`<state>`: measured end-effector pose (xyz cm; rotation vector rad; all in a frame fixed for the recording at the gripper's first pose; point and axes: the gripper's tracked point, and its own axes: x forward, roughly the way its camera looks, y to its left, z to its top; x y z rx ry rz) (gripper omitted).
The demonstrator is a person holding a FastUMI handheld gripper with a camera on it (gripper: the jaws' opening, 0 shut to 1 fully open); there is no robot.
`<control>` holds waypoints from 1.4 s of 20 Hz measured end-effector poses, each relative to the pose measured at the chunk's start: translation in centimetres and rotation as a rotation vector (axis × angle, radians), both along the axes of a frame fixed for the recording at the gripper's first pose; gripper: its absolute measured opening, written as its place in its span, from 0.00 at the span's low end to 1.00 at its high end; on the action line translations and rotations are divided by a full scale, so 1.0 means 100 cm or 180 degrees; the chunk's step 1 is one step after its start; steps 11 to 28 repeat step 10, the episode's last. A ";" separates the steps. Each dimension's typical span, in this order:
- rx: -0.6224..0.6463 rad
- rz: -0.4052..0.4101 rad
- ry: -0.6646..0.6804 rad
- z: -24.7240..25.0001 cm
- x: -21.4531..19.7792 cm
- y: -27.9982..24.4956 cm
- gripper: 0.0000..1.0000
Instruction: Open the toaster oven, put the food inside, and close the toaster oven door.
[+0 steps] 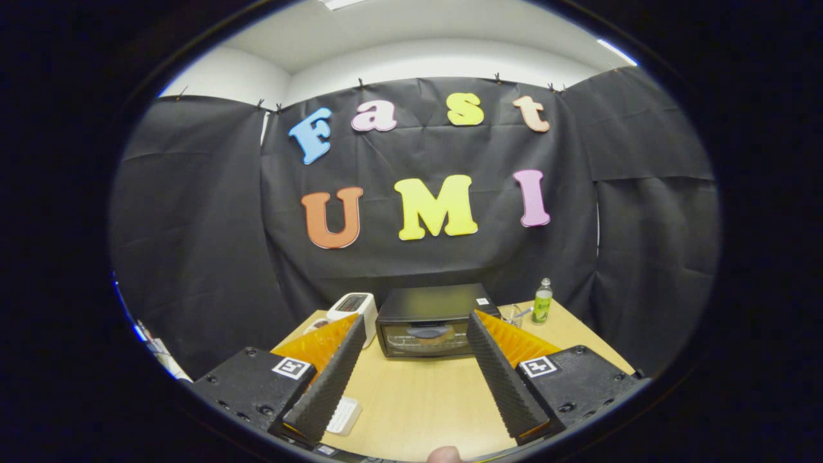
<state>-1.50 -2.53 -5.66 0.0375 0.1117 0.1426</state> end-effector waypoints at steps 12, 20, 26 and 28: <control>-0.0095 0.0007 0.0021 0.001 0.005 0.012 1.00; -0.0095 0.0007 0.0021 0.001 0.005 0.012 1.00; -0.0095 0.0007 0.0021 0.001 0.005 0.012 1.00; -0.0095 0.0007 0.0021 0.001 0.005 0.012 1.00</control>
